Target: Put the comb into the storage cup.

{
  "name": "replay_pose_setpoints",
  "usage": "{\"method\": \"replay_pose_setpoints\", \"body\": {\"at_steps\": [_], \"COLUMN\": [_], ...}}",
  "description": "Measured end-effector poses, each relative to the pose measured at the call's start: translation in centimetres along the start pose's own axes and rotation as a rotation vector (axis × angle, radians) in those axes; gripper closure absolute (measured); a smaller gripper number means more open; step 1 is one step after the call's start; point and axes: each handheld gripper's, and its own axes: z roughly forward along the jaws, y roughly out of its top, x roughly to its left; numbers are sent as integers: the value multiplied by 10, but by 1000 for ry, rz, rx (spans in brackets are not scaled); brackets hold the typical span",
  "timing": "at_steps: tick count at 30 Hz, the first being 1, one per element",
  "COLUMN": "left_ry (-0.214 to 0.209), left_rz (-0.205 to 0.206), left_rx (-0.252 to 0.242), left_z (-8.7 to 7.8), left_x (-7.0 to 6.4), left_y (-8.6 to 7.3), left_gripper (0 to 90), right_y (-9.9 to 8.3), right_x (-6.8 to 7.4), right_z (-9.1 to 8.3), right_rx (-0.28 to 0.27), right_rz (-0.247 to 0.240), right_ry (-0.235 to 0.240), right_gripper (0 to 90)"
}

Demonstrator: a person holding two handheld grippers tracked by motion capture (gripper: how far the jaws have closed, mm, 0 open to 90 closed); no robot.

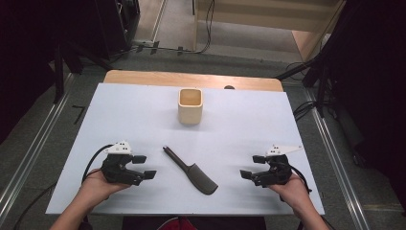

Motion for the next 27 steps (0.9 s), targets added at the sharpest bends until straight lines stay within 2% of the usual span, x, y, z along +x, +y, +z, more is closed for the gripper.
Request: {"method": "replay_pose_setpoints", "body": {"at_steps": [2,8,11,13,27], "left_ry": [-7,-2,-2,0,-3], "left_rz": [-4,-6,-7,-4,1], "left_rx": [-1,5,4,6,8], "left_z": [-1,0,0,0,1], "left_x": [1,2,3,3,4], "left_y": [0,1,0,1,1], "left_gripper": [293,293,293,293,293], "right_y": [0,0,2,2,1], "right_x": [0,-1,-1,-2,-2], "right_z": [0,1,-1,-3,-1], "right_rx": [5,11,1,-11,5], "right_rz": [-3,9,1,22,27], "right_ry": [-1,10,-6,2,6], "right_gripper": [119,124,138,138,138]}}
